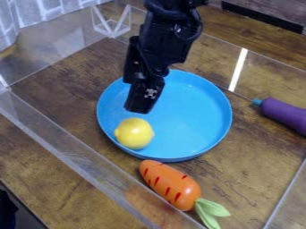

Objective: Put the lemon on the blue tray

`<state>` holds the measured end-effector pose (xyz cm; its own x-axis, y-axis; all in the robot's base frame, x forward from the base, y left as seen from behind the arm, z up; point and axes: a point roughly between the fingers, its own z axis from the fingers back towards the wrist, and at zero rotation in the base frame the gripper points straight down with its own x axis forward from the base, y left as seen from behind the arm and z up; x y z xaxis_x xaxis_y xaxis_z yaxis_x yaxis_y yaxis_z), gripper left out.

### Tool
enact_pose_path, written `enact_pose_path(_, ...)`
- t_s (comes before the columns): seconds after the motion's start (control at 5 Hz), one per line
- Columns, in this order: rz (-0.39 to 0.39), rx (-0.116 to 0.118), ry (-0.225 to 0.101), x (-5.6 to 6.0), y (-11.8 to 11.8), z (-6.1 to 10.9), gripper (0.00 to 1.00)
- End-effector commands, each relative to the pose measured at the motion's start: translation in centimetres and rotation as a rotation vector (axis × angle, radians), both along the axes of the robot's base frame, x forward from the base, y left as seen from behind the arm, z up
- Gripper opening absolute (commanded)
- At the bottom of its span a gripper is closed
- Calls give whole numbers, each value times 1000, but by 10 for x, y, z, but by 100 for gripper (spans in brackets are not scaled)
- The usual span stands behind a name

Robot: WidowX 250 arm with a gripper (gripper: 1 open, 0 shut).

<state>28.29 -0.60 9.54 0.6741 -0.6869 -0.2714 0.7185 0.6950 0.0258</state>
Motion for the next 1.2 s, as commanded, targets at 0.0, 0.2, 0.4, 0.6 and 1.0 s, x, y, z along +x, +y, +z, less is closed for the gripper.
enact_pose_path(0.0,6,-15,-30,2,1,-3,100)
enact_pose_path(0.2,16,-17,-33,3,4,-10,100)
enact_pose_path(0.4,36,-17,-56,6,7,-3,100)
enact_pose_path(0.6,49,-22,-57,9,11,-7,100)
enact_pose_path(1.0,74,-37,-67,14,22,-18,100)
